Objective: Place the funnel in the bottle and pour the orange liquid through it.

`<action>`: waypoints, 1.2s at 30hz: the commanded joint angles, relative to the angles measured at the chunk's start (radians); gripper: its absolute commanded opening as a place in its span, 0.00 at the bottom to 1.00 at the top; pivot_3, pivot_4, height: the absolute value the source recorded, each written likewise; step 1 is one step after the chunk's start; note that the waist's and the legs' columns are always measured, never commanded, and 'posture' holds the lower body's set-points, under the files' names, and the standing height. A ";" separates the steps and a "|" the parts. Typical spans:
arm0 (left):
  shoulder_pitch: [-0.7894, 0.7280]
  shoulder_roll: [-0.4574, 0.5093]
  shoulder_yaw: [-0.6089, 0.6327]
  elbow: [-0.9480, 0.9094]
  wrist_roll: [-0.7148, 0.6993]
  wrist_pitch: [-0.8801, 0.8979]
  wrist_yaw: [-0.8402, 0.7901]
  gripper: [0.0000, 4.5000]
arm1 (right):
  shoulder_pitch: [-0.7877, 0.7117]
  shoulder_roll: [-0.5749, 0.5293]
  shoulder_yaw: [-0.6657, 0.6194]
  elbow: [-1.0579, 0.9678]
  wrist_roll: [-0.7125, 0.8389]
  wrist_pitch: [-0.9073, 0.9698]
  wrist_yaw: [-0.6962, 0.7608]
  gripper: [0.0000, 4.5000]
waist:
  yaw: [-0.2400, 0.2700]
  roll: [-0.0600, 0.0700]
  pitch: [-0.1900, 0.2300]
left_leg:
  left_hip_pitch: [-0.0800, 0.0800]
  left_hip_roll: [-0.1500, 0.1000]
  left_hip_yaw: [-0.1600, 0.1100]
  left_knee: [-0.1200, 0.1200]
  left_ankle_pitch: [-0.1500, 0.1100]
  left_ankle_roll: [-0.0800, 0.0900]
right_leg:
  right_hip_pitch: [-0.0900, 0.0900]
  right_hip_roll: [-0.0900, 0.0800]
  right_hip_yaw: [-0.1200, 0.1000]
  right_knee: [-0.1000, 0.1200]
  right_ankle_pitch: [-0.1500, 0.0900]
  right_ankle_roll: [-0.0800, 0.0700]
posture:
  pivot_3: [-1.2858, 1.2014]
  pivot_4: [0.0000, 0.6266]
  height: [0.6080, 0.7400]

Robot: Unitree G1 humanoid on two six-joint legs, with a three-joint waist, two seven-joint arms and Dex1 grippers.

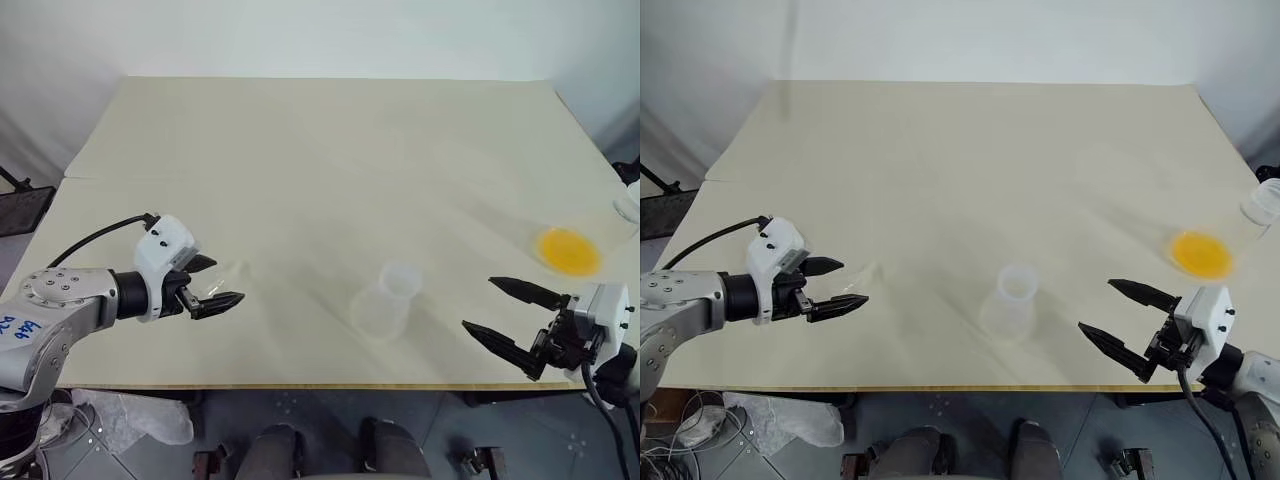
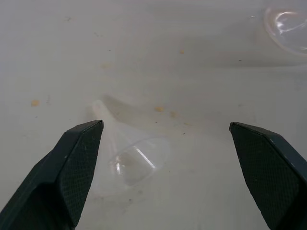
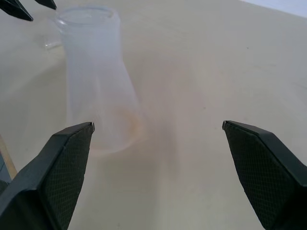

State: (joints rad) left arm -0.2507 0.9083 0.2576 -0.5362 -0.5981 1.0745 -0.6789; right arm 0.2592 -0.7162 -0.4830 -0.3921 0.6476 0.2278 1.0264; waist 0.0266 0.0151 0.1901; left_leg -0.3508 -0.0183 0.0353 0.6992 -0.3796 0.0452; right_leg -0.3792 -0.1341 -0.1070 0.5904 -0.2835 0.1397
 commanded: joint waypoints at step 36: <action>-0.912 -0.414 0.180 0.741 -0.113 -0.295 0.340 1.00 | -0.012 0.022 0.038 -0.101 -0.008 -0.015 -0.087 1.00 | 0.020 -0.003 0.001 | -0.002 -0.002 0.002 0.002 0.001 0.001 | -0.003 0.001 -0.008 0.002 0.001 0.002 | 0.52 0.24 1.00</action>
State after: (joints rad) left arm -1.1286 0.4588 0.4217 0.1940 -0.6824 0.7344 -0.3308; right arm 0.2431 -0.6957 -0.4083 -0.4566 0.6171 0.2165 0.9498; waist 0.0468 0.0123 0.1912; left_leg -0.3529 -0.0201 0.0368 0.7013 -0.3786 0.0464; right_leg -0.3820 -0.1330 -0.1147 0.5922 -0.2823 0.1421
